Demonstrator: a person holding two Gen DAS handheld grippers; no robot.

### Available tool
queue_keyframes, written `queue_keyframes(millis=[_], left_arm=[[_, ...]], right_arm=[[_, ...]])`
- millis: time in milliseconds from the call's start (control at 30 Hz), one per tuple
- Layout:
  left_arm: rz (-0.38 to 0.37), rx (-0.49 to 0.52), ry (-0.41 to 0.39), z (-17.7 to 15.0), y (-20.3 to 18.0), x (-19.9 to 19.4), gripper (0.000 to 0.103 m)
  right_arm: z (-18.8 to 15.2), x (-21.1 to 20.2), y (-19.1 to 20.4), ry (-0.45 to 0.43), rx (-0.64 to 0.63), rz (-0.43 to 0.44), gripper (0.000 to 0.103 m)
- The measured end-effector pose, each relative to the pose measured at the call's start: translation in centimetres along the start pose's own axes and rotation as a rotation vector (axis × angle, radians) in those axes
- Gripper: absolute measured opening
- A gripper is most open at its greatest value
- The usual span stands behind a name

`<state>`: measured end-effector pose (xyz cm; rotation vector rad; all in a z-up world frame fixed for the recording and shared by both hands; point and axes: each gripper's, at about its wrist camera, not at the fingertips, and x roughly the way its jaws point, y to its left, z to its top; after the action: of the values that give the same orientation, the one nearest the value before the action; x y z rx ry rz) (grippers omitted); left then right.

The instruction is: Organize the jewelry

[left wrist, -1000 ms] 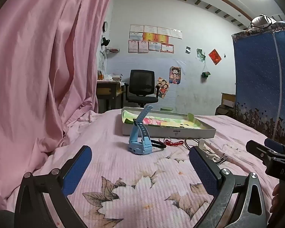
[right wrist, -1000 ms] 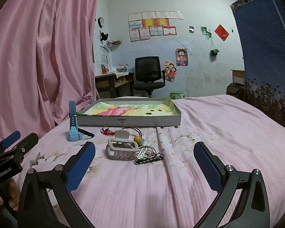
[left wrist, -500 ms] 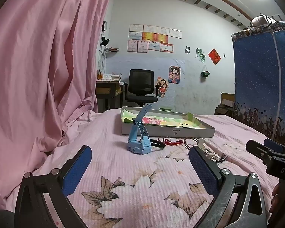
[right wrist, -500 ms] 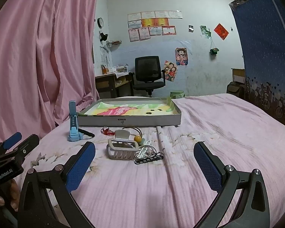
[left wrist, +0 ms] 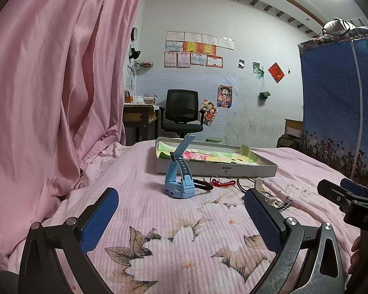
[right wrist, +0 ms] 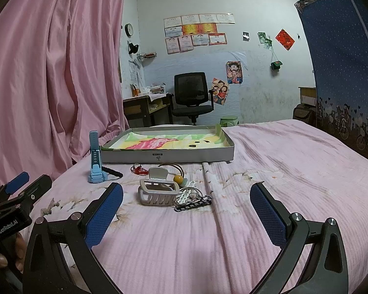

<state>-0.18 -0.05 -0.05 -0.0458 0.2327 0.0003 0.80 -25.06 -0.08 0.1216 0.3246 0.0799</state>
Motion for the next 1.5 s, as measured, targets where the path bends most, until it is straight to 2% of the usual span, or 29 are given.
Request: queue_keyframes(millis=[1500], left_arm=[[0.001,0.007,-0.001,0.02,-0.1,0.36,0.103]], right_arm=[[0.02,-0.1,-0.07,0.0,0.009,0.003,0.102]])
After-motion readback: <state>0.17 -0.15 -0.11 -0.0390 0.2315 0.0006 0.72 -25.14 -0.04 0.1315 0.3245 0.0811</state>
